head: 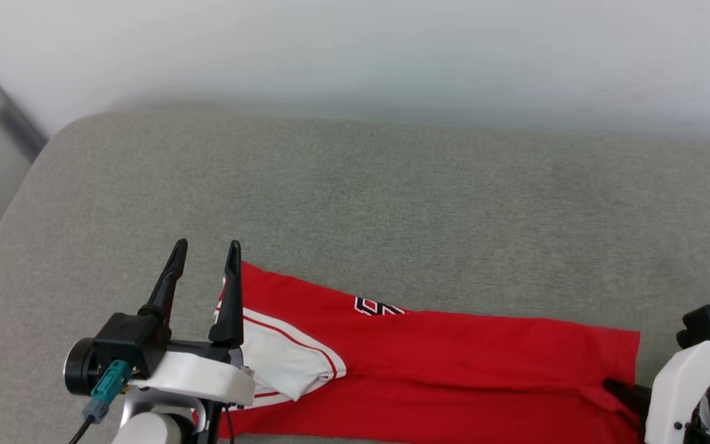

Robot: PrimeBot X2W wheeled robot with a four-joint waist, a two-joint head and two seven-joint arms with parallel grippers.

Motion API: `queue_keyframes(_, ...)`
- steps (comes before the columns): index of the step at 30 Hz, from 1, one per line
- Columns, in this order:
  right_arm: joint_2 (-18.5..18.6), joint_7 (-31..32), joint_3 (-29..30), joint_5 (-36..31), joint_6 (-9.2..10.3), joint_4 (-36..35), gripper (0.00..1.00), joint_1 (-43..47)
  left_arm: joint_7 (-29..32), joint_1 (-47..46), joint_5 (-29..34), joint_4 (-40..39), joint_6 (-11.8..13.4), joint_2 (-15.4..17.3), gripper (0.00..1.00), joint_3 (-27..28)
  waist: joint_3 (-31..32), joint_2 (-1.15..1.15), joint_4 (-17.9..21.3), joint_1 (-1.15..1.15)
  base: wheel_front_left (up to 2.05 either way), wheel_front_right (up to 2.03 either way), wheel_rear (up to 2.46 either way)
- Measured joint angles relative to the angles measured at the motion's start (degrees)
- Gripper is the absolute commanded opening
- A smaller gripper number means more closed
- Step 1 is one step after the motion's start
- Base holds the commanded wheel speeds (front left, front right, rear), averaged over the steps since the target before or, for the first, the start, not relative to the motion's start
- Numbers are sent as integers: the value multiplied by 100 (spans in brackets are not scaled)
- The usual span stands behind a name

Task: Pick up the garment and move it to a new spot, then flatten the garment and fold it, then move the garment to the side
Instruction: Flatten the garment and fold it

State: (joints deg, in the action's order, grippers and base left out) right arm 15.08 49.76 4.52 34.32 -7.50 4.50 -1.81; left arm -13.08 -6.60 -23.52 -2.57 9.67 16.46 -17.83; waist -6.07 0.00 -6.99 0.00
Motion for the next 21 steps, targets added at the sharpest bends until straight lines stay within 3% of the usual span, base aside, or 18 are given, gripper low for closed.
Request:
queue_keyframes(8,224,-137,521,30,0,207,0,103,32,186,-33,-33,143,91,100,80,233,0,333,0,0,0,0)
queue_keyframes(15,389,-215,1600,-81,0,457,0,124,58,286,-19,-133,194,129,100,87,298,0,552,0,0,0,0)
queue_keyframes(19,252,79,1985,3,0,444,0,34,57,288,-31,-137,196,141,100,86,270,0,605,0,0,0,0)
queue_keyframes(21,-5,397,2076,296,0,399,0,-91,55,289,-35,-134,198,138,100,81,270,0,628,0,0,0,0)
